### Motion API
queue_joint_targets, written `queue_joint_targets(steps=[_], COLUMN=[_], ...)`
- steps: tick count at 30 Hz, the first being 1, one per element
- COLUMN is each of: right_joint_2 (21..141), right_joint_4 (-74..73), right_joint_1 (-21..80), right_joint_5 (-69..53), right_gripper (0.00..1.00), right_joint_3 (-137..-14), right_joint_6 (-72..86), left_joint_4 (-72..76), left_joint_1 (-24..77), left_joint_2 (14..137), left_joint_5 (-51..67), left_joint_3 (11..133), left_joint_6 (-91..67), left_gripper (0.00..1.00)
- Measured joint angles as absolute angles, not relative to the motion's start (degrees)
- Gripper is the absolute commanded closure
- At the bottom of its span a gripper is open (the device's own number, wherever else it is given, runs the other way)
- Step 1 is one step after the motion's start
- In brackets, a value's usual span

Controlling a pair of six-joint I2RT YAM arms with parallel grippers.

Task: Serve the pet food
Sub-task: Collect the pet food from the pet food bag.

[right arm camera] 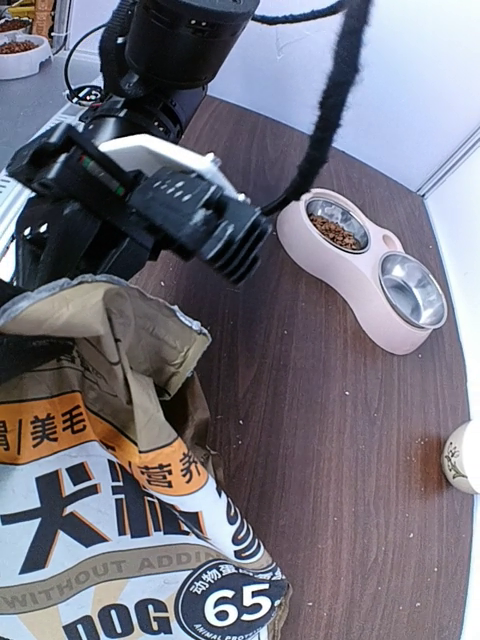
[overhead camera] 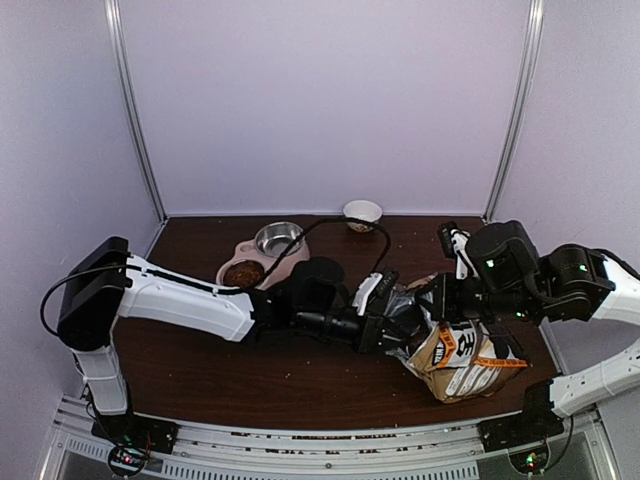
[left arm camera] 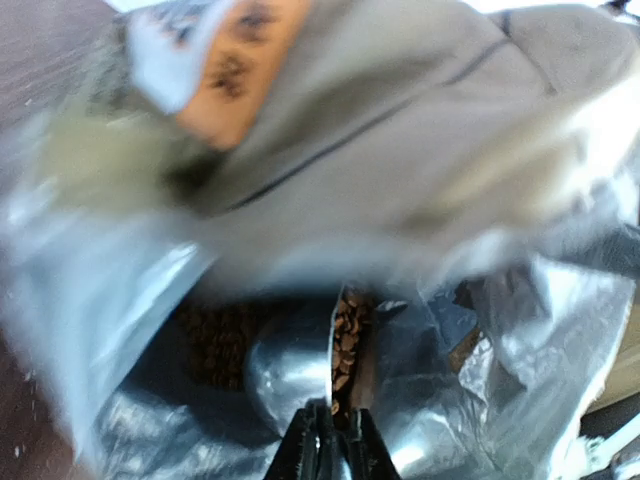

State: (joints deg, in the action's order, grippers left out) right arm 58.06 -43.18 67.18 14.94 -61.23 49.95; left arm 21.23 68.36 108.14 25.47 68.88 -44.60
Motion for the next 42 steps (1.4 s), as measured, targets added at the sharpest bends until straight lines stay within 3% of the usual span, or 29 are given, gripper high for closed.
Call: queue_joint_targets(steps=[18,42], right_joint_2=[62.24,65.01], right_joint_4=[-42.15,-42.96], right_joint_1=[67.09,66.24], right_joint_5=[14.79,14.85], right_gripper=[1.00,1.00], right_joint_3=[-63.24,-66.83], right_joint_6=[48.56,46.52], left_joint_4=[28.80,38.13], left_joint_1=[63.51,60.66], left_joint_2=[93.82,78.65], left_joint_5=[22.55,20.99], left_joint_3=[53.34,38.50], left_joint_6=[-62.02,-70.65], left_gripper=[1.00,1.00])
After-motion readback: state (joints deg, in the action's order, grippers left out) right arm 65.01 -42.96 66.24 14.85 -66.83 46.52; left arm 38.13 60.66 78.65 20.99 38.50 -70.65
